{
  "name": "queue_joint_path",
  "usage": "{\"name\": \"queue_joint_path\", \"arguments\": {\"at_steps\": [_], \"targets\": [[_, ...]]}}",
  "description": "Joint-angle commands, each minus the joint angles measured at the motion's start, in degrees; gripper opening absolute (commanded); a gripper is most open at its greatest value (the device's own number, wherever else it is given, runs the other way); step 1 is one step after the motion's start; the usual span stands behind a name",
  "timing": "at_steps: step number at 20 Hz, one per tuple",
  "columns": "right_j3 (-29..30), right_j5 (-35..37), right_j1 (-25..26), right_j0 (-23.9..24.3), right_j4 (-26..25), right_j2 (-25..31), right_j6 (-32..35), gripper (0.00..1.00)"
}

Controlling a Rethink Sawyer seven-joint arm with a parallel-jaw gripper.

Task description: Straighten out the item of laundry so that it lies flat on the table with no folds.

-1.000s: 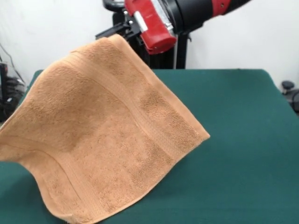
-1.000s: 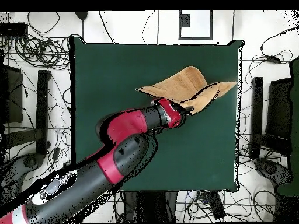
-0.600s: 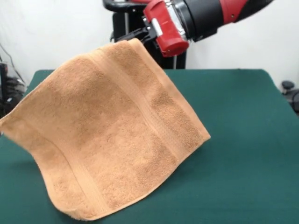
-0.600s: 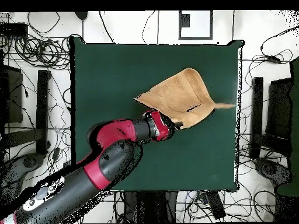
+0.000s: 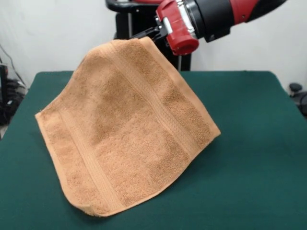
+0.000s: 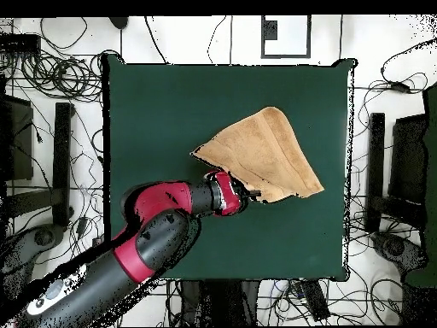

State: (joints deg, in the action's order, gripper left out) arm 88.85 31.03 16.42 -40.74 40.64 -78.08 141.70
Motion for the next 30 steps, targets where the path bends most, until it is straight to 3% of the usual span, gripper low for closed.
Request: {"name": "queue_joint_path", "arguments": {"at_steps": [1,10,20,30], "targets": [[-0.8,3.6,-0.5,-0.3,1.3,5.0,16.4,0.0],[1.5,-5.8,-1.6,0.3,2.8,8.6,16.1,0.0],[2.1,-6.5,1.0,-0.7,5.0,7.8,20.7,0.0],[2.7,-7.7,-1.4,-0.2,6.8,10.6,18.7,0.0]]}}
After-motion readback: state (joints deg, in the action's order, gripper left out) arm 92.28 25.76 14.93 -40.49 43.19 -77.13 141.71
